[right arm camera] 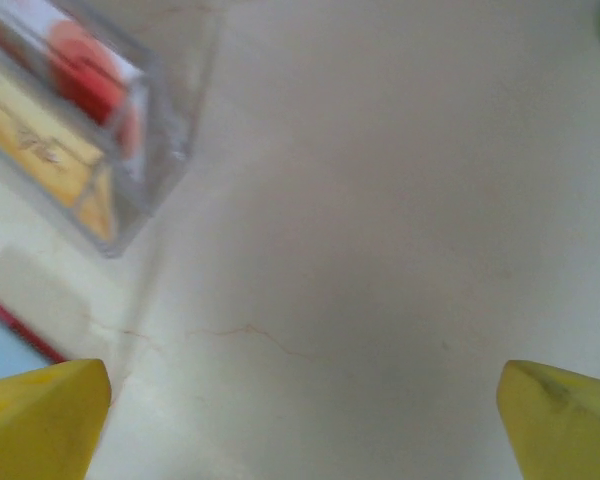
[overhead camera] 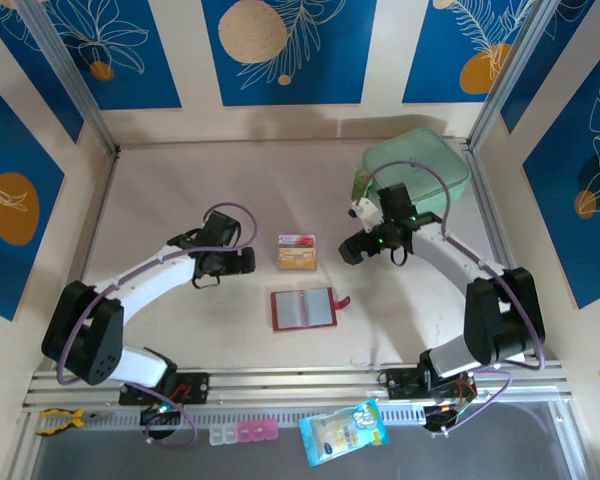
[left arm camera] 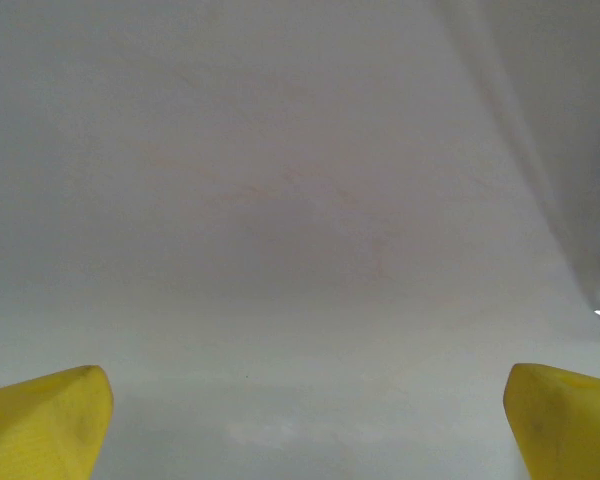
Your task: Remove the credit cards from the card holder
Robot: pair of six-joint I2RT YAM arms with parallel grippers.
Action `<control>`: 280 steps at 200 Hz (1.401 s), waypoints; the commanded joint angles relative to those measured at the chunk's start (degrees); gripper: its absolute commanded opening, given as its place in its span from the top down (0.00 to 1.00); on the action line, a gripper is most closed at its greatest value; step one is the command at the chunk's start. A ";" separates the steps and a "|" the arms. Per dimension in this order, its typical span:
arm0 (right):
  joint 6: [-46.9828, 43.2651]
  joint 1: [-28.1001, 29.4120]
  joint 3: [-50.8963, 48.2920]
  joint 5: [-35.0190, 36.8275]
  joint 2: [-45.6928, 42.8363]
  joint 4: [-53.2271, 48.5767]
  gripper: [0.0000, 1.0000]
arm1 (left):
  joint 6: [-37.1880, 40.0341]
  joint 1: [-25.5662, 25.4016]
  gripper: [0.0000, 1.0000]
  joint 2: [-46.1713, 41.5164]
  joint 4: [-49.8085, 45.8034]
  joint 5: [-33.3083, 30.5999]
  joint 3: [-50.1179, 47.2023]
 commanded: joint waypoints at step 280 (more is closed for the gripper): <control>16.81 -15.69 -27.41 3.55 4.62 68.19 0.01 | 34.96 21.73 0.01 9.25 86.93 5.14 -29.60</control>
